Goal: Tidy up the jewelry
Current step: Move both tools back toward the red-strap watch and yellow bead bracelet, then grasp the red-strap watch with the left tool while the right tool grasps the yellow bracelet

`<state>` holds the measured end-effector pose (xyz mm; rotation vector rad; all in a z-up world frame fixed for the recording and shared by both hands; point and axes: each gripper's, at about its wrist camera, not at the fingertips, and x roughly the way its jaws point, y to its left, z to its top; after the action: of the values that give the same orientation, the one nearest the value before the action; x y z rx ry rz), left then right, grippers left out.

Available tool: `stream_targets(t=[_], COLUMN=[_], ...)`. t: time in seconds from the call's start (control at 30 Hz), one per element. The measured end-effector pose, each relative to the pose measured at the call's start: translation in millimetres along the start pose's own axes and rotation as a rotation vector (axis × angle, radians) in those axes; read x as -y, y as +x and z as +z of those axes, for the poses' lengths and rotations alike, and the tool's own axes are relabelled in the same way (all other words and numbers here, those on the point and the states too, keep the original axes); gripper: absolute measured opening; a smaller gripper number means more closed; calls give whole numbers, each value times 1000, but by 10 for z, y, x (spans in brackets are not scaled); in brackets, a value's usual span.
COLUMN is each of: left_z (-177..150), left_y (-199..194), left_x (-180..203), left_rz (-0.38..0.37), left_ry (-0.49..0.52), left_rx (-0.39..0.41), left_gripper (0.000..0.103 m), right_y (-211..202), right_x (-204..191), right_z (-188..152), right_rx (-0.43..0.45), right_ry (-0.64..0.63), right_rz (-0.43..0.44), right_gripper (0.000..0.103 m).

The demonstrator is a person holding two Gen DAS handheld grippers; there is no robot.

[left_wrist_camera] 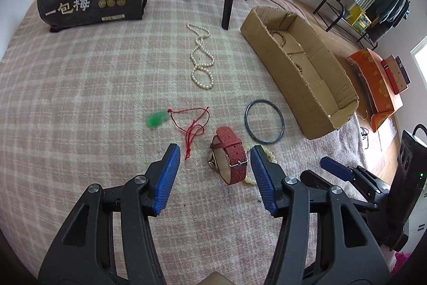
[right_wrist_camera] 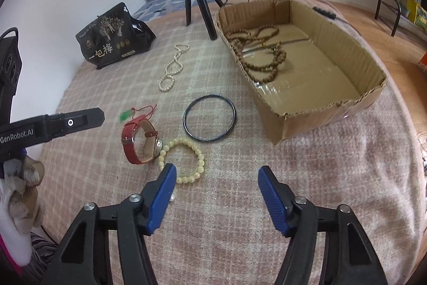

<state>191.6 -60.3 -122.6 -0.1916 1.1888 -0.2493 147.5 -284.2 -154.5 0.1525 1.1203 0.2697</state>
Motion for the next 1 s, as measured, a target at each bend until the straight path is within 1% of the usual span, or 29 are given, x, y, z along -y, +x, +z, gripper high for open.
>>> stream_targets(t=[0.07, 0.2, 0.37, 0.53, 0.8, 1.0], left_z=[-9, -21, -15, -7, -2, -17], left_y=[61, 143, 219, 306, 431, 462], left_x=[-7, 11, 52, 83, 83, 54], left_rz=[-6, -5, 2, 19, 67, 76], left_ry=[-9, -10, 1, 12, 26, 28], left_rx=[-16, -35, -42, -55, -68, -72], left_gripper=[56, 56, 56, 56, 56, 56], right_y=[60, 157, 306, 416, 496, 566], right_x=[8, -21, -56, -79, -119, -187], right_z=[-1, 8, 11, 12, 43, 54], right_rx=[-17, -37, -61, -71, -68, -74], right_ry=[8, 5, -5, -15, -30, -68], right_rz=[10, 26, 28, 19, 7, -18], right_gripper=[57, 51, 41, 38, 36, 35])
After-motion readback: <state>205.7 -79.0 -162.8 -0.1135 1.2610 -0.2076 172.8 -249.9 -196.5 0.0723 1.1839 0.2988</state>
